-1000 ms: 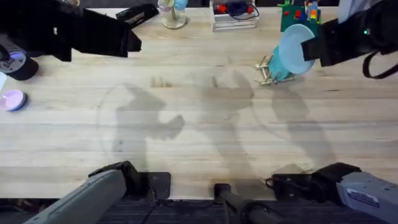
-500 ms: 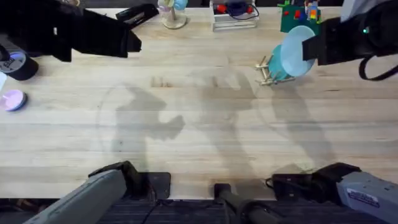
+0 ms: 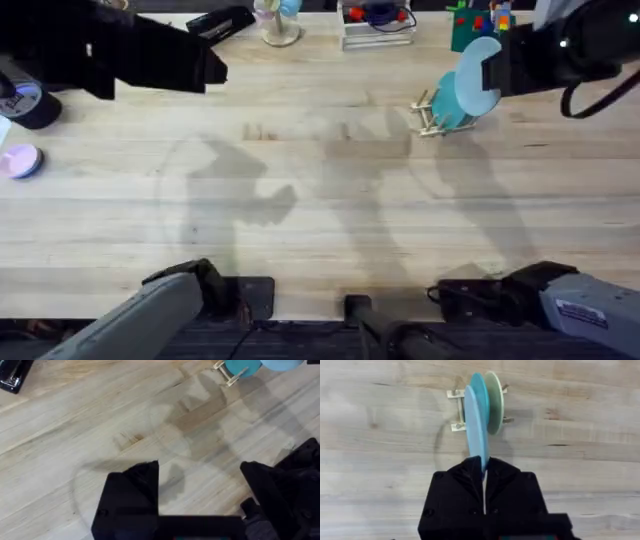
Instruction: Pick up the plates from the table one by one and place each into a slot on the dish rack.
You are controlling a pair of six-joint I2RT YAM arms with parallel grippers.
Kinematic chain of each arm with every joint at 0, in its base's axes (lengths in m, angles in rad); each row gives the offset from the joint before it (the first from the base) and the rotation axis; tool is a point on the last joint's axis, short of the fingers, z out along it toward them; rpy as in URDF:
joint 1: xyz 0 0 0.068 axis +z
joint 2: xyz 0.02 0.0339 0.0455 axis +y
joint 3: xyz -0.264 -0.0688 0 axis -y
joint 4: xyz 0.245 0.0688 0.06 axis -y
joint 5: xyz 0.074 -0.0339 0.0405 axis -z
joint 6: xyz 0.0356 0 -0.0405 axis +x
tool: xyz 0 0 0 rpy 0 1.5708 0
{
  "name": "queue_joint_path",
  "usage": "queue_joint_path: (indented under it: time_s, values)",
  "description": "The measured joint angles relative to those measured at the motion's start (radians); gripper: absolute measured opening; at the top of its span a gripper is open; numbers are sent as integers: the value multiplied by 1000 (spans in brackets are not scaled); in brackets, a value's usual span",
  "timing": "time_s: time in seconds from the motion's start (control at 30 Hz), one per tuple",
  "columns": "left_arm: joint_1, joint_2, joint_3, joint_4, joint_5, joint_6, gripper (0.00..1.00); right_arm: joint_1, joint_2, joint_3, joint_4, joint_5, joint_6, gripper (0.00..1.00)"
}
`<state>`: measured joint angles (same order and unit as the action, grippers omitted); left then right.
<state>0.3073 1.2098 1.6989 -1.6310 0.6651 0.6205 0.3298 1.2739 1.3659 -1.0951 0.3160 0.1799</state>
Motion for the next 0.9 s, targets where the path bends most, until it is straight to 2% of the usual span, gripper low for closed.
queue_joint_path:
  time_s: [0.9]
  values:
    - [0, 0, 0, 0, 0, 1, 993, 0, 89, 0, 78, 6, -27, 29]
